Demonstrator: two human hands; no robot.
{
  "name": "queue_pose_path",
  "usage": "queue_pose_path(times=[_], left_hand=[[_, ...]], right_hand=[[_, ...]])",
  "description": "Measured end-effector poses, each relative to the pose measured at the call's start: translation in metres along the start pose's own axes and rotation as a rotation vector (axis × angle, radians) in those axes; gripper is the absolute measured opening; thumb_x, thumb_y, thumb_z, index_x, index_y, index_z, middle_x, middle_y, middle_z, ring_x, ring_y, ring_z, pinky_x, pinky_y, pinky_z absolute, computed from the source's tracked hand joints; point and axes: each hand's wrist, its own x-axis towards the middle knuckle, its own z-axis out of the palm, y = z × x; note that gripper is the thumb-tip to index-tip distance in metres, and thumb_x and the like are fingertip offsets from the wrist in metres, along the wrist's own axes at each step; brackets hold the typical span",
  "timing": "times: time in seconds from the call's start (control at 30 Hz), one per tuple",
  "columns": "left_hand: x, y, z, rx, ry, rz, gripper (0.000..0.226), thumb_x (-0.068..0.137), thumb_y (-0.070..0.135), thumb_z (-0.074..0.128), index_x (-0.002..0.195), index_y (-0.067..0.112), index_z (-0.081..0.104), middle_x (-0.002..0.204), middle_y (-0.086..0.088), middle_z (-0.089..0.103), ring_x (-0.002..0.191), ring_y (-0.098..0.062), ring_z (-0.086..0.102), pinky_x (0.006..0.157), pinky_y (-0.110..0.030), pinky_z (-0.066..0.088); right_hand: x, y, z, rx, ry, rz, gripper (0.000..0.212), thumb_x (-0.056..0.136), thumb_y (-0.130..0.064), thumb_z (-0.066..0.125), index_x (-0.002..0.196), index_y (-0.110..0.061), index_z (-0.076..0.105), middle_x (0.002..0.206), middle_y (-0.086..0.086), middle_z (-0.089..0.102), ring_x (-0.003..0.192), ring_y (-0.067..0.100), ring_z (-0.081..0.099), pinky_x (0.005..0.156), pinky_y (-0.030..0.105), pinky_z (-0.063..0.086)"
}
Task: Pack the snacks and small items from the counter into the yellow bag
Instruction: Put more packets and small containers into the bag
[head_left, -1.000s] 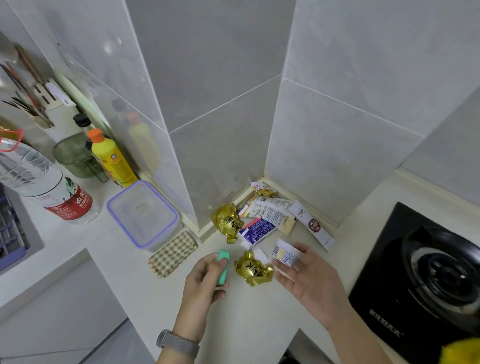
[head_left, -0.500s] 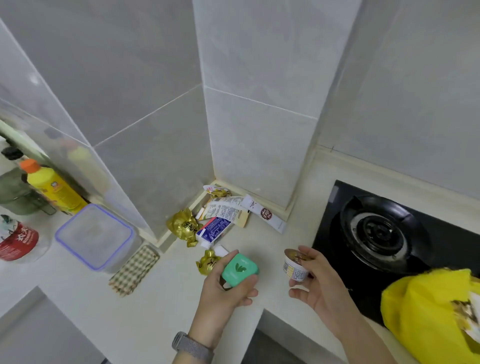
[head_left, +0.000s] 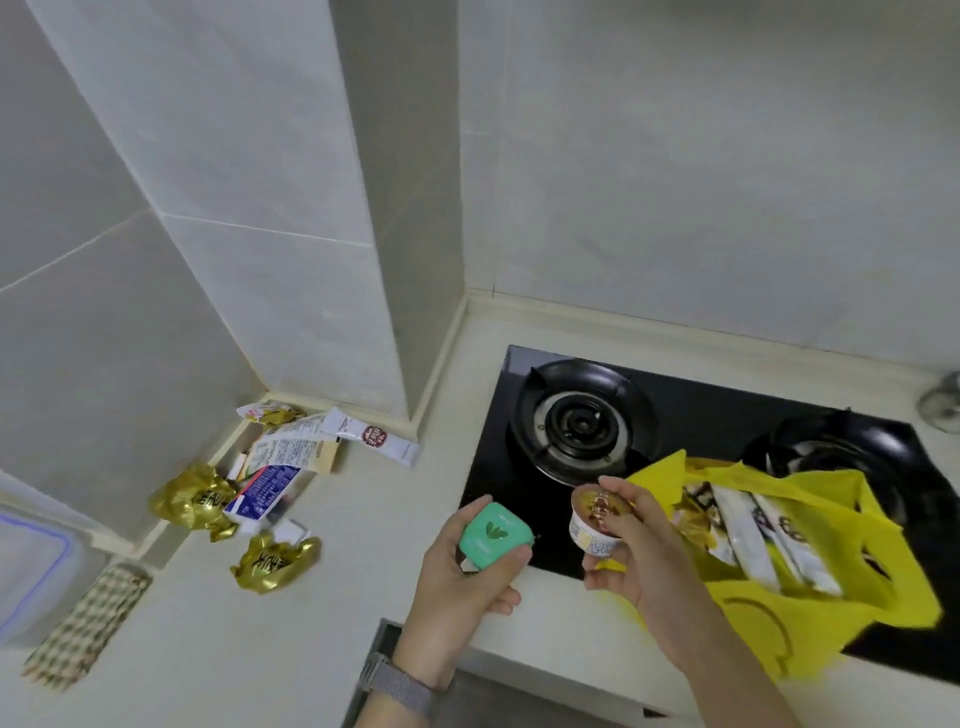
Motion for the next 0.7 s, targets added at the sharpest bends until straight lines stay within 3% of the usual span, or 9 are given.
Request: queue_pose_path(times=[0.17,0.4,0.57,0.7], left_hand=[[-0.002,-0.010,0.073,0.013,-0.117,0.025,0.056,0.076,0.005,0.073,0.120,0.033,0.054,0.094,-0.009,0.058,0.049,-0.013,0.054,0.056,-0.025,0.051],[-0.012,-0.031,0.159,0.016,-0.268,-0.003,0.057,0.076,0.002,0.072,0.122,0.031,0.055,0.093,-0.007,0.057,0.057,-0.013,0.056,0.062,-0.030,0.055],[-0.014,-0.049,0.201,0.073,-0.346,-0.100,0.052,0.083,0.001,0.063,0.120,0.038,0.055,0.104,-0.011,0.061,0.058,-0.019,0.061,0.060,-0.029,0.054],[0.000,-0.055,0.215,0.134,-0.320,-0.174,0.046,0.088,0.003,0.055,0.119,0.037,0.052,0.111,-0.006,0.058,0.056,-0.018,0.064,0.057,-0.028,0.054]], right_hand=[[-0.015,-0.014,-0.078,0.030,0.140,-0.058,0.031,0.093,-0.002,0.045,0.105,-0.025,0.060,0.101,0.019,0.060,0.055,0.024,0.056,0.047,0.033,0.052],[-0.039,-0.015,-0.172,0.021,0.306,-0.062,0.029,0.094,-0.003,0.047,0.114,-0.022,0.056,0.110,0.014,0.059,0.058,0.025,0.056,0.050,0.033,0.052],[-0.046,-0.010,-0.214,0.017,0.374,-0.009,0.030,0.094,-0.002,0.049,0.118,-0.019,0.049,0.107,0.015,0.059,0.057,0.026,0.059,0.055,0.035,0.050],[-0.040,-0.004,-0.226,0.003,0.367,0.057,0.030,0.092,0.001,0.050,0.117,-0.015,0.053,0.105,0.018,0.058,0.064,0.029,0.061,0.060,0.036,0.050]])
